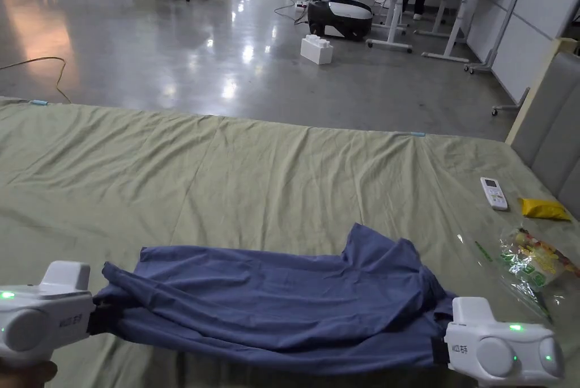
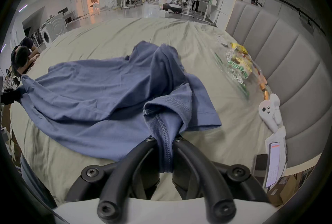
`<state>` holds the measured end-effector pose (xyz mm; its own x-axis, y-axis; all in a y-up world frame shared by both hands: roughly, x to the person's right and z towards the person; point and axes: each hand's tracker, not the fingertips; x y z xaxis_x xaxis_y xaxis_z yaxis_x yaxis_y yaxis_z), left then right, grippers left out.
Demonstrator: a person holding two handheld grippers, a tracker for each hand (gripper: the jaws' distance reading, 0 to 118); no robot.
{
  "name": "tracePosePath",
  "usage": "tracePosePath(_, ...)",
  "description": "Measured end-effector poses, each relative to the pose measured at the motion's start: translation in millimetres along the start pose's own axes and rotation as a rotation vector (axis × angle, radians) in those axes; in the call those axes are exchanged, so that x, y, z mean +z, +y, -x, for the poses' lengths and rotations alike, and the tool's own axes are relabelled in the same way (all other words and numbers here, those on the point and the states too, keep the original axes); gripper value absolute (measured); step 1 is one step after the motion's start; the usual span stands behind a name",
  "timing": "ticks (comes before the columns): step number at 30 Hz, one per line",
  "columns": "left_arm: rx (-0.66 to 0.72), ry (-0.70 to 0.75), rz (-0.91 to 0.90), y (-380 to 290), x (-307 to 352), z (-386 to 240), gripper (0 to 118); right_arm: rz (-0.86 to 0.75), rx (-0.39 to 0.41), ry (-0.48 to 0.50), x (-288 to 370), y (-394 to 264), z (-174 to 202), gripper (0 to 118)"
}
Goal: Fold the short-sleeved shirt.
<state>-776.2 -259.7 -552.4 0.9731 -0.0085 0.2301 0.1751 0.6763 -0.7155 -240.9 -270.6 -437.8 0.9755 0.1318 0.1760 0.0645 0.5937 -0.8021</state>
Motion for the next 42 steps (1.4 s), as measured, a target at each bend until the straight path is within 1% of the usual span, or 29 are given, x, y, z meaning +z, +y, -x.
tracePosePath(1, 0.001, 0.000, -0.006, 3, 6, 2, 8, -0.009, 0.012, -0.004, 7, 2, -1, 10)
tracePosePath(4, 0.040, -0.012, -0.022, 6, 19, 16, 8, -0.024, 0.011, -0.005, 27, 4, -8, 10)
tracePosePath(5, 0.000, 0.038, -0.063, 8, 25, 24, 8, -0.019, 0.015, 0.006, 33, 3, -10, 10)
tracePosePath(7, 0.022, 0.033, -0.065, 2, 35, 31, 8, -0.027, 0.017, 0.020, 44, -2, -14, 10)
tracePosePath(8, 0.035, 0.028, -0.066, -3, 41, 32, 8, -0.017, 0.038, 0.030, 50, -6, -13, 10)
tracePosePath(12, 0.004, 0.036, -0.011, -39, 55, 34, 8, -0.003, 0.072, 0.044, 66, -37, -7, 10)
tracePosePath(13, 0.049, -0.015, 0.053, -54, 55, 32, 8, 0.011, 0.083, 0.052, 68, -46, -4, 10)
tracePosePath(14, 0.047, -0.013, 0.070, -63, 56, 33, 8, 0.021, 0.088, 0.055, 69, -55, -3, 10)
tracePosePath(18, 0.065, -0.012, 0.134, -112, 55, 35, 8, 0.079, 0.082, 0.065, 64, -100, 5, 10)
tracePosePath(21, 0.078, -0.008, 0.189, -142, 45, 36, 8, 0.136, 0.062, 0.062, 51, -130, 8, 10)
tracePosePath(24, 0.059, 0.037, 0.236, -165, 32, 33, 7, 0.159, 0.051, 0.048, 37, -153, 13, 10)
tracePosePath(25, 0.028, 0.077, 0.234, -169, 29, 34, 7, 0.160, 0.047, 0.048, 34, -158, 14, 11)
tracePosePath(28, 0.055, 0.069, 0.214, -177, 24, 35, 7, 0.155, 0.026, 0.035, 24, -170, 18, 11)
tracePosePath(29, 0.087, 0.049, 0.227, -176, 24, 34, 7, 0.150, 0.020, 0.029, 22, -172, 20, 12)
tracePosePath(31, 0.085, 0.051, 0.225, -174, 23, 33, 7, 0.140, 0.019, 0.018, 22, -172, 22, 17)
tracePosePath(33, 0.083, 0.039, 0.235, -171, 22, 33, 7, 0.133, 0.049, -0.022, 25, -170, 26, 19)
tracePosePath(35, 0.055, 0.041, 0.220, -168, 25, 29, 8, 0.119, 0.056, -0.049, 33, -165, 26, 40)
tracePosePath(36, 0.030, 0.055, 0.188, -163, 29, 26, 10, 0.091, 0.050, -0.058, 40, -160, 26, 47)
tracePosePath(37, 0.018, 0.061, 0.168, -158, 33, 22, 17, 0.029, 0.032, -0.054, 48, -156, 26, 57)
tracePosePath(38, 0.004, 0.068, 0.151, -154, 36, 18, 28, -0.025, 0.021, -0.045, 56, -151, 27, 64)
tracePosePath(39, 0.008, 0.066, 0.101, -146, 39, 13, 41, -0.081, 0.015, -0.039, 65, -144, 29, 69)
tracePosePath(40, 0.006, 0.047, 0.064, -139, 43, 8, 58, -0.129, 0.013, -0.036, 71, -138, 32, 75)
tracePosePath(41, -0.001, 0.033, 0.024, -132, 46, 2, 64, -0.184, 0.012, -0.043, 76, -131, 37, 79)
tracePosePath(42, -0.004, 0.021, -0.025, -124, 49, -6, 65, -0.245, 0.012, -0.050, 81, -124, 42, 81)
